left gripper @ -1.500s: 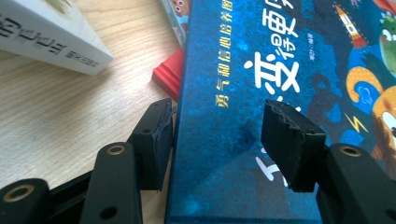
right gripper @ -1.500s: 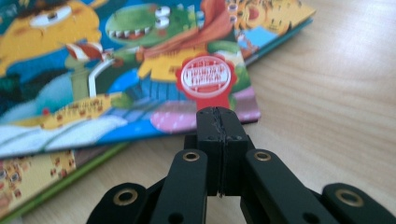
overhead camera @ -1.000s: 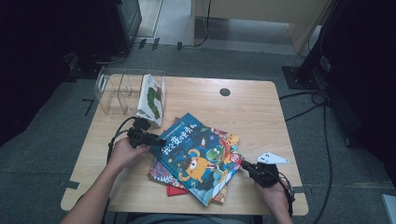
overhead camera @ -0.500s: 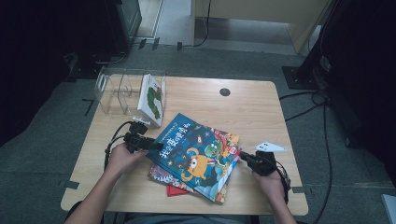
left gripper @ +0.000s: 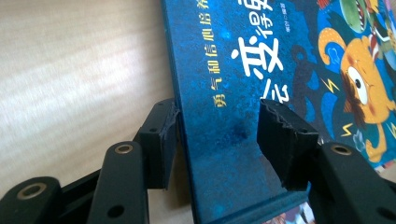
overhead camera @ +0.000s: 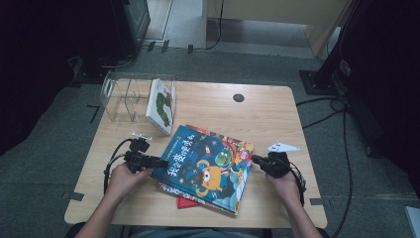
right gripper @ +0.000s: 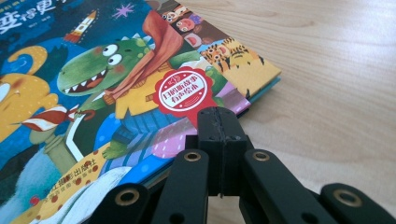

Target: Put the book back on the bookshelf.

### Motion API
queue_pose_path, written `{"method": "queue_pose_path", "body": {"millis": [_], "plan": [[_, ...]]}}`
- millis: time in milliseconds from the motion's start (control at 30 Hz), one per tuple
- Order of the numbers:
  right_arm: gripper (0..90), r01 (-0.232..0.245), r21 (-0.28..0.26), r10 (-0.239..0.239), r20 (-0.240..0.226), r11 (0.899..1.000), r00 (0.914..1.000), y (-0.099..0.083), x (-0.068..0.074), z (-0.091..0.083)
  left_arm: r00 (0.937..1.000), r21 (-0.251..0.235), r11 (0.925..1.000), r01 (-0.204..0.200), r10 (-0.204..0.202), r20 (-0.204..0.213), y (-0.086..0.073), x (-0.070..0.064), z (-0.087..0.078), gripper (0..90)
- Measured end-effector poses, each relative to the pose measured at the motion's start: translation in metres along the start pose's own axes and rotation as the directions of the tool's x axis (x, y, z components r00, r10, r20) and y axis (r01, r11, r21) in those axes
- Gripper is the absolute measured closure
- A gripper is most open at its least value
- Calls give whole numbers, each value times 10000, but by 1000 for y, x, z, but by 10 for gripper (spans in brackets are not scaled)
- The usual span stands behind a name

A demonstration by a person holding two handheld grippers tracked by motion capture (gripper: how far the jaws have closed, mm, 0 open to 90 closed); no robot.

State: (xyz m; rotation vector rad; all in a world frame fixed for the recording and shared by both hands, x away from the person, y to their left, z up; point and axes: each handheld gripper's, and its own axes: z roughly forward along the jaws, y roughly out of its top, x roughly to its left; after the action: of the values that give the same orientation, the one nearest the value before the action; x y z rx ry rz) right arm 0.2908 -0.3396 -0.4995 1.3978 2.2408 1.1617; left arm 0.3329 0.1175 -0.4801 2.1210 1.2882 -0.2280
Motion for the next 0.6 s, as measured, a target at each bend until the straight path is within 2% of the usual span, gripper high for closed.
{"method": "queue_pose_path", "body": {"millis": [67,167,267,367,500,600], "plan": [[900,211,19,-211,75,9998,9997,3,1,3,10000,-20,10000,75,-76,-37,-3,-1,-1,485],[900,218,-27,-218,63,9998,9997,6,1,6,9999,7,10000,81,-81,-137,-6,-2,-3,480],[900,129,-105,-130,-101,9999,9999,7,-2,9,9999,-38,9999,148,-148,-32,-7,0,-5,478],[900,32,-83,-33,-128,10000,9999,9,-2,11,9997,-223,9994,248,-249,-38,-5,2,-5,449],[900,-137,-154,133,-214,9998,9997,8,-3,11,9995,-189,9995,262,-266,-181,1,6,-2,381],[900,-60,-132,57,-217,9999,9997,7,-2,10,9998,-101,9997,206,-206,-33,6,10,2,382]]}}
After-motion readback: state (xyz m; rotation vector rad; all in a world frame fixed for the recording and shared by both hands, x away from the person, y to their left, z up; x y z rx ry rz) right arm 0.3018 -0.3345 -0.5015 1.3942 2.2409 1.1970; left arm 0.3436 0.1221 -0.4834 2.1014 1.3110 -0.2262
